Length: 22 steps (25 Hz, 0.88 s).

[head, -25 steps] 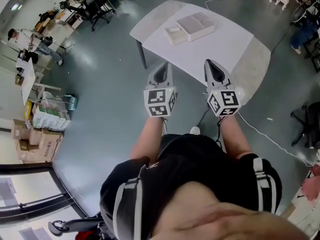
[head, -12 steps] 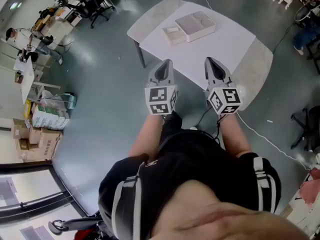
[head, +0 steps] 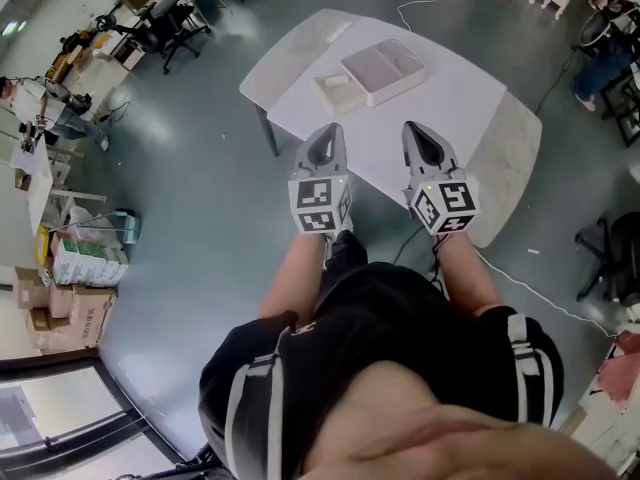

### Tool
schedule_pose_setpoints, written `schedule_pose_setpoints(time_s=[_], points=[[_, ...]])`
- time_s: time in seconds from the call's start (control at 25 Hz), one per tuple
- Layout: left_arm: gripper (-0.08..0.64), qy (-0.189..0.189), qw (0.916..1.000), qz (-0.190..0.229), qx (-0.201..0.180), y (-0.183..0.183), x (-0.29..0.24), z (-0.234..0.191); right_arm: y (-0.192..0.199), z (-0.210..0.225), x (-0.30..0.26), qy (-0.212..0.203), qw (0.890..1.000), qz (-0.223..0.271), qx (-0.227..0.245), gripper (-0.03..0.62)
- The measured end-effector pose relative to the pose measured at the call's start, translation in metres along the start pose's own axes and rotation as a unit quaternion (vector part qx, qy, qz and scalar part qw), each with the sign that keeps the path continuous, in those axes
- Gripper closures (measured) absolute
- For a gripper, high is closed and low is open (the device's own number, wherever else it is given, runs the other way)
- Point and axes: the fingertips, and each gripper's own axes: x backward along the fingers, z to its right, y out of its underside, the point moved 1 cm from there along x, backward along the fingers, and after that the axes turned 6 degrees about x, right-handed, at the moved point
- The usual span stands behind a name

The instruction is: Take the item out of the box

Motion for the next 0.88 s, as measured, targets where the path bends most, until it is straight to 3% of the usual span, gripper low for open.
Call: schedule_pose_setpoints(time_s=[0.36, 0.68, 0.88], points=[[0.548, 0.011, 0.9999, -0.002, 0.001, -0.005, -0.093, -0.070, 0.007, 0.016, -0.112, -0.007, 1.000, 0.001, 0.011, 0.579], [0.548, 0.035, 0.9991, -0.023, -0.005, -0.013, -0.168, -0.124, 0.012, 0.037, -0.198, 0.017, 1.000, -0.008, 0.012, 0.580], [0.548, 0.045, 0.9985, -0.028, 0.009, -0.012, -0.211, -0.154, 0.023, 0.054, -0.240, 0.041, 0.999, -0.019, 0.015, 0.580]])
